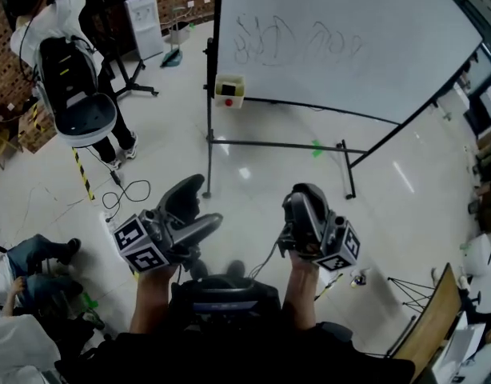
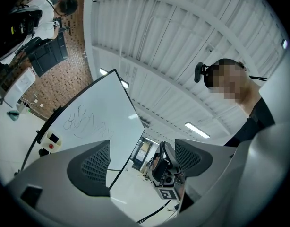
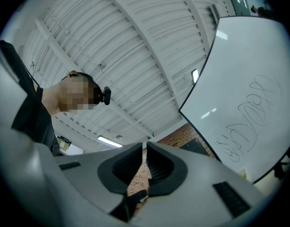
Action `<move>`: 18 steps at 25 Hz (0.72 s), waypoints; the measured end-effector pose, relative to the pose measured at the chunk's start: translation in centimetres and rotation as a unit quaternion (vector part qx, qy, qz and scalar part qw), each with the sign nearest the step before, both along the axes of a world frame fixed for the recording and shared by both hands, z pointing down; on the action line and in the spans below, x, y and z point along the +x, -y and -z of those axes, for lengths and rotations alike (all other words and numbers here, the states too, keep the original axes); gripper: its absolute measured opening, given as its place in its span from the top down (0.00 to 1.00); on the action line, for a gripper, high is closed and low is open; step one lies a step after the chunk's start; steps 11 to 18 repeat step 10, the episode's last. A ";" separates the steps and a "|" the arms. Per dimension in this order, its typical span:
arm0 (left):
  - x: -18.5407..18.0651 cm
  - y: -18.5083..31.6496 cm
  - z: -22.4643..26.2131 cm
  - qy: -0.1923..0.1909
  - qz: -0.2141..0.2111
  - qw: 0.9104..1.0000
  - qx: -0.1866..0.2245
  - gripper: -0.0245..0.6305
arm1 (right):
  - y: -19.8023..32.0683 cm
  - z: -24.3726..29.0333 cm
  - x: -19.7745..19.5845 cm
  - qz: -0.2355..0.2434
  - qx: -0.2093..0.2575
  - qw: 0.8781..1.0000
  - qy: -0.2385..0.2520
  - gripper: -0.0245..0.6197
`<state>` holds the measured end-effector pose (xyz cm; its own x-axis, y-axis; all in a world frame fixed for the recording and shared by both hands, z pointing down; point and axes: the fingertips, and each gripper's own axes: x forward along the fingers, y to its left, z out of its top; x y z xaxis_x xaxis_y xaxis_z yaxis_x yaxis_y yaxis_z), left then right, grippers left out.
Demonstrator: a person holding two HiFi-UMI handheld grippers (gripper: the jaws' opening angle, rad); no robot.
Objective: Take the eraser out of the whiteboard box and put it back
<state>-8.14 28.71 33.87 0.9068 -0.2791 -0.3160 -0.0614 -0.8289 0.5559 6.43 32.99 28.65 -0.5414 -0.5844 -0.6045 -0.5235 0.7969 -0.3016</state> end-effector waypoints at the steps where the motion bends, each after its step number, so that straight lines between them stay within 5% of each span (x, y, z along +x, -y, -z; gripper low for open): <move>1: -0.2 0.1 -0.1 -0.001 0.001 1.000 -0.002 0.31 | 0.2 0.0 -0.2 0.002 -0.003 1.000 0.000 0.90; 18: -1.2 0.8 -0.6 -0.021 0.012 1.000 0.002 0.31 | 1.2 -0.5 -1.5 0.015 -0.019 1.000 -0.004 0.90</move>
